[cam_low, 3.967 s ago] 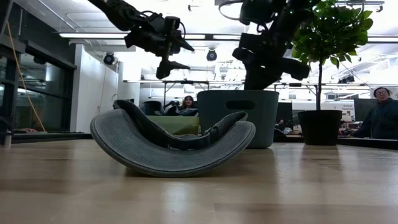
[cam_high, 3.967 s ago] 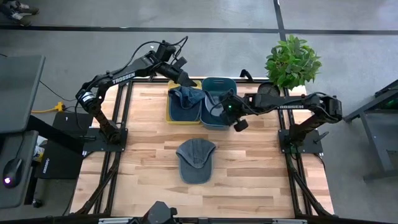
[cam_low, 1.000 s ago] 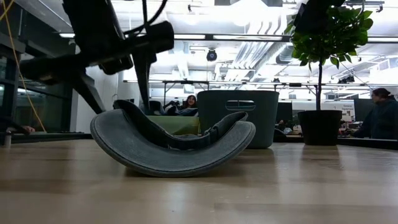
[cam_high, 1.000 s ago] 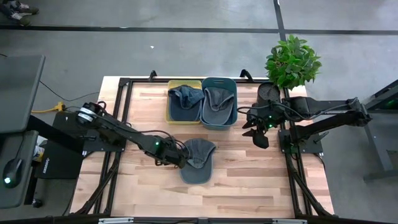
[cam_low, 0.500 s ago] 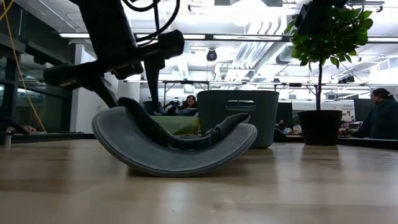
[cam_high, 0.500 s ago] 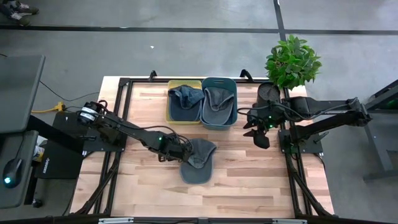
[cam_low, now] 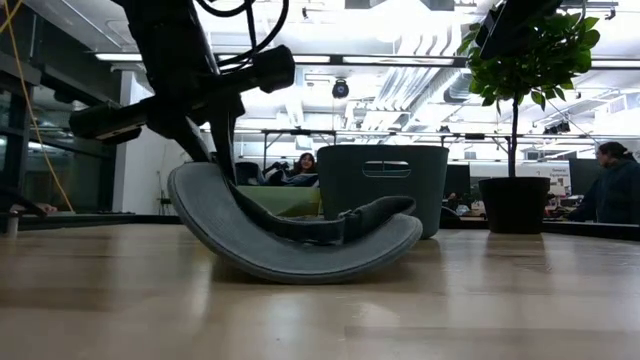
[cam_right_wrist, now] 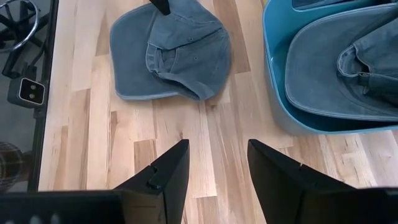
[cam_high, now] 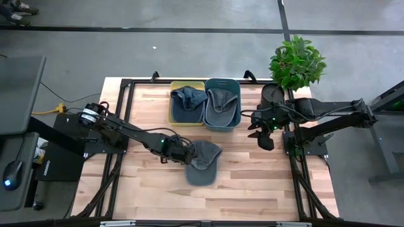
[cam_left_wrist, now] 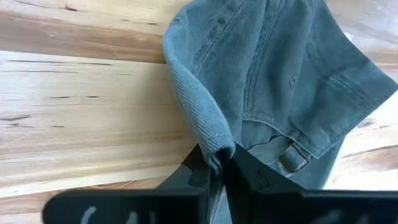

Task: Pick & Place hat
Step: Put the grey cap into the grey bin

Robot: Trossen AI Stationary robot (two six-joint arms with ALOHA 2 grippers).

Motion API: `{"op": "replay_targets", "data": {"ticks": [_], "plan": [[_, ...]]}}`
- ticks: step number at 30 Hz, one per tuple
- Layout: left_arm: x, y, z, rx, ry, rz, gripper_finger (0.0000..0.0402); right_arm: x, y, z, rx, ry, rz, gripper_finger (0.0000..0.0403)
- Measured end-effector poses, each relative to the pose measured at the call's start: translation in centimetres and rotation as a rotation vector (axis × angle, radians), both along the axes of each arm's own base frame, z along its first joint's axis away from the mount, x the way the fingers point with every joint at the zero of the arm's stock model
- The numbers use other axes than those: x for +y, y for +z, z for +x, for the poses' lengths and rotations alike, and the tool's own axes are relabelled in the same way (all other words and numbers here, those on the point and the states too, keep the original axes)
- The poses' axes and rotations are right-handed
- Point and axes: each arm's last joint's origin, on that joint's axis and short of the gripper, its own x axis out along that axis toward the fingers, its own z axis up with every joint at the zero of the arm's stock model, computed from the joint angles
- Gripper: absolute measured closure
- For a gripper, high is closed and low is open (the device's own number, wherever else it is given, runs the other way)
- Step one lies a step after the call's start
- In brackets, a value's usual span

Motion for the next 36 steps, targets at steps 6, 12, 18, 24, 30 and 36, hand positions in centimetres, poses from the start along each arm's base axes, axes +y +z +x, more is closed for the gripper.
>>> {"op": "replay_targets", "data": {"ticks": [6, 12, 18, 24, 30, 36], "plan": [[-0.1, 0.1, 0.3, -0.028, -0.039, 0.007, 0.0389, 0.0, 0.0, 0.0, -0.003, 0.042, -0.014, 0.0245], [-0.2, 0.8, 0.6, -0.041, -0.069, 0.015, 0.0389, 0.3, 0.0, 0.0, -0.018, 0.188, -0.016, 0.0247], [-0.3, 3.2, 0.7, -0.102, -0.151, 0.018, 0.0389, 0.6, 0.1, -0.1, -0.046, 0.34, 0.011, 0.0246], [0.2, 6.8, -0.3, -0.162, -0.153, 0.097, 0.0389, 1.6, 0.2, 0.0, -0.092, 0.489, -0.036, 0.0245], [0.9, 10.5, -1.6, -0.274, -0.149, 0.186, 0.0389, 3.2, 0.9, 0.4, -0.218, 0.643, -0.165, 0.0246], [1.2, 13.5, -1.9, -0.353, -0.168, 0.272, 0.0389, 4.4, 1.7, 0.9, -0.36, 0.759, -0.378, 0.0246]]}}
